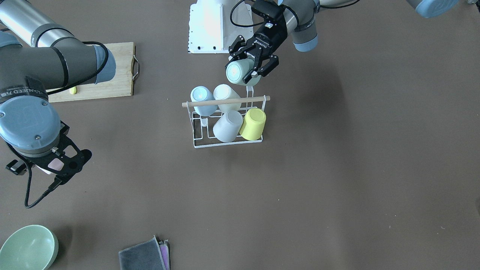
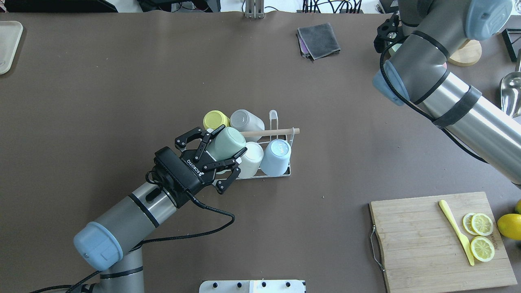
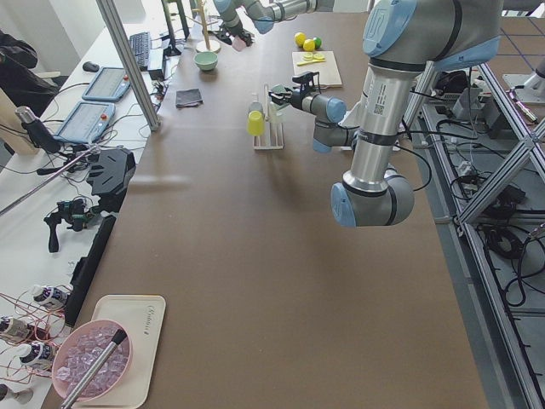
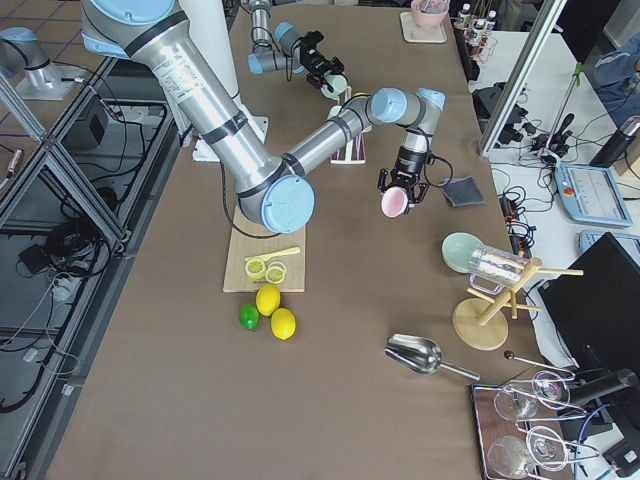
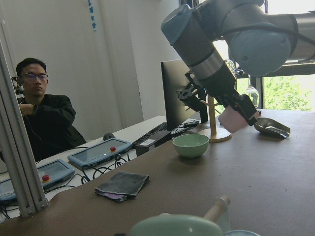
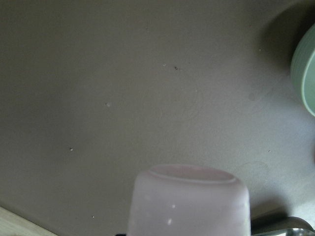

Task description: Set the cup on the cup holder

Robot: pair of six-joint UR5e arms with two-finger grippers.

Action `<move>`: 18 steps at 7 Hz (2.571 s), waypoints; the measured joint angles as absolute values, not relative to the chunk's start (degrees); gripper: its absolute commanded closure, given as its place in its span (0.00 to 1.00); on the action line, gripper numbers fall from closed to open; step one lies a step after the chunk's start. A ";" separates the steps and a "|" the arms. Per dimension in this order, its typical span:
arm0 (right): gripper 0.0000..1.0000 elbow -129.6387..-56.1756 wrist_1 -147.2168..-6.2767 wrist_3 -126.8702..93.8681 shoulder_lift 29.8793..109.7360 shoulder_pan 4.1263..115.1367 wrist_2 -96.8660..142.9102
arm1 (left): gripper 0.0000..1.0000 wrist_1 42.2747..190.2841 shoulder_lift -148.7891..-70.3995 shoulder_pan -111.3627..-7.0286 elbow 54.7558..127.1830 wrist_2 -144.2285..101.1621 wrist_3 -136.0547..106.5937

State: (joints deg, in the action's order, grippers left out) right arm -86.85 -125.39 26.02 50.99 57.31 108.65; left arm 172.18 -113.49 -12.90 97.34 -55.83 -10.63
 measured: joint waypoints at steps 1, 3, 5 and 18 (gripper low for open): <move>1.00 -88.06 -123.11 25.78 51.99 58.23 111.41 | 1.00 172.18 -113.84 -13.18 96.59 -55.87 -10.57; 1.00 -91.63 -113.53 25.56 56.55 58.55 118.06 | 1.00 172.18 -114.97 -13.44 95.07 -55.90 -10.62; 1.00 -91.55 -99.85 25.83 59.78 58.10 121.03 | 1.00 172.24 -115.19 -13.75 94.71 -55.90 -10.63; 1.00 -88.87 -23.52 -18.00 62.96 50.86 115.55 | 1.00 174.78 -114.09 -13.44 92.92 -55.96 -10.75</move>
State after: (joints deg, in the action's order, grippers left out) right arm -88.87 -23.52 -18.00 62.96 50.86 115.55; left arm 174.78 -114.09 -13.44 92.92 -55.96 -10.75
